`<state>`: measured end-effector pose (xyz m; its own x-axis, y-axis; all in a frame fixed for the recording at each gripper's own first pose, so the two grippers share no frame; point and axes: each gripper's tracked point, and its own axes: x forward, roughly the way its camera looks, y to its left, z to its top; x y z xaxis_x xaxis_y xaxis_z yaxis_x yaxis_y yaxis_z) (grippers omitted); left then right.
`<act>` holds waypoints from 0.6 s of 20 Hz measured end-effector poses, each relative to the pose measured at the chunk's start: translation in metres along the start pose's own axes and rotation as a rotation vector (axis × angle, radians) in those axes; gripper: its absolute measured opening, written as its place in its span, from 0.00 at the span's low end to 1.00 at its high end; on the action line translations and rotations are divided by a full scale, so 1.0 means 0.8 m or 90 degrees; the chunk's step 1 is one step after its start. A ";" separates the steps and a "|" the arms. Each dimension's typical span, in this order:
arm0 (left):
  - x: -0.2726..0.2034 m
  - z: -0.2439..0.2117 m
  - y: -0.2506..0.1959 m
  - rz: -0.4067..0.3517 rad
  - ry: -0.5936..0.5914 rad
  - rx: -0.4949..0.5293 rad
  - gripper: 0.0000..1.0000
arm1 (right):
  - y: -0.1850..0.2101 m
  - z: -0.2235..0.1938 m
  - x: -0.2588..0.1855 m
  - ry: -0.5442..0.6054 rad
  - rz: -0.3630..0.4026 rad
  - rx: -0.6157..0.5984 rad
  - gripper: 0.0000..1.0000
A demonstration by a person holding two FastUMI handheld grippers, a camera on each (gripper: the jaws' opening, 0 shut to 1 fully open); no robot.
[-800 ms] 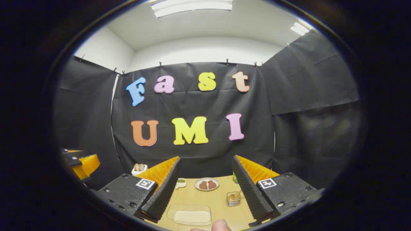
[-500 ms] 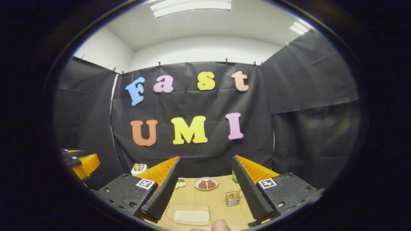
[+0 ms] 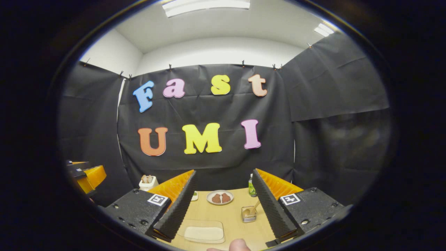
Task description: Close the left gripper, press the button to open the rice cooker; take a wooden spoon from the chopstick holder with the right hand, scoop a spoonful of rice and pour it into the rice cooker, then put the wooden spoon back into the chopstick holder.
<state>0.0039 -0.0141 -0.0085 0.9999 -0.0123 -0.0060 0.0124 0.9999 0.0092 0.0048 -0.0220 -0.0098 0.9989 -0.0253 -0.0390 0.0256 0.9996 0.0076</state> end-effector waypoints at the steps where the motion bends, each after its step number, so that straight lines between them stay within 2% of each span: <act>1: 0.001 0.001 0.000 0.002 0.001 0.002 0.94 | 0.001 -0.002 0.001 0.003 0.001 0.002 1.00; 8: 0.007 -0.005 0.000 0.007 0.007 0.008 0.94 | -0.004 -0.006 0.012 0.008 0.005 0.000 1.00; 12: 0.014 -0.014 0.013 0.032 0.027 0.007 0.94 | -0.007 -0.021 0.025 0.023 0.007 -0.004 1.00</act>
<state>0.0154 -0.0034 -0.0195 0.9982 0.0380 -0.0472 -0.0370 0.9991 0.0216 0.0241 -0.0280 -0.0271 0.9971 -0.0134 -0.0749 0.0137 0.9999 0.0023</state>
